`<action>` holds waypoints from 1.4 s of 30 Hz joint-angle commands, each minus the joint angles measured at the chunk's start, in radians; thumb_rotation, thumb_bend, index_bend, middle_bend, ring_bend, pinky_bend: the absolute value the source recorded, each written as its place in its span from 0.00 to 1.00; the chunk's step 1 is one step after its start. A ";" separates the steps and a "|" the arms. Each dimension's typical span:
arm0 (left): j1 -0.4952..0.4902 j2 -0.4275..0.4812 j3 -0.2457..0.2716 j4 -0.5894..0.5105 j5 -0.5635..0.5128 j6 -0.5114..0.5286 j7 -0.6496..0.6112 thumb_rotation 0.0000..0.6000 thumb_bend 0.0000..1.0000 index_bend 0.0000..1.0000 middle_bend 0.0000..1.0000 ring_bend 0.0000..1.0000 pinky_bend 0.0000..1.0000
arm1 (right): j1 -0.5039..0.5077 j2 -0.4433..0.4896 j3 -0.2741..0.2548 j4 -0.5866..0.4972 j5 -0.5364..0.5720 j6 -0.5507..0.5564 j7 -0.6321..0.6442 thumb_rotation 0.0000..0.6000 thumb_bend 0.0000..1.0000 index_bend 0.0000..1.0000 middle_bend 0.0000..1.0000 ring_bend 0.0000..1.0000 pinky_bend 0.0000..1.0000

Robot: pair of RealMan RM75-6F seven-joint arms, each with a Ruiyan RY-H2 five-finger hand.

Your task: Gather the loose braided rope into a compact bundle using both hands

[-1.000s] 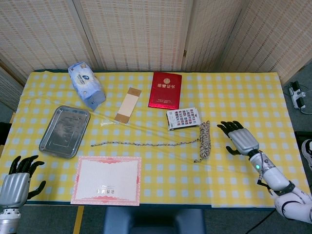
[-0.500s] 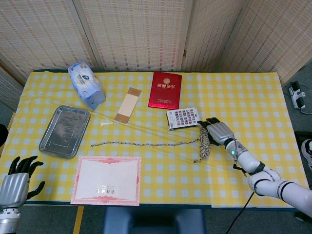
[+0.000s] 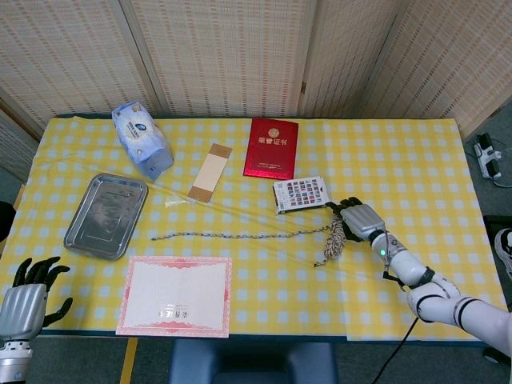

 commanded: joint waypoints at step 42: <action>0.006 -0.008 0.009 0.017 0.022 0.011 -0.031 1.00 0.32 0.33 0.21 0.19 0.10 | -0.206 -0.060 -0.050 -0.058 0.056 0.345 -0.214 1.00 0.36 0.23 0.27 0.27 0.18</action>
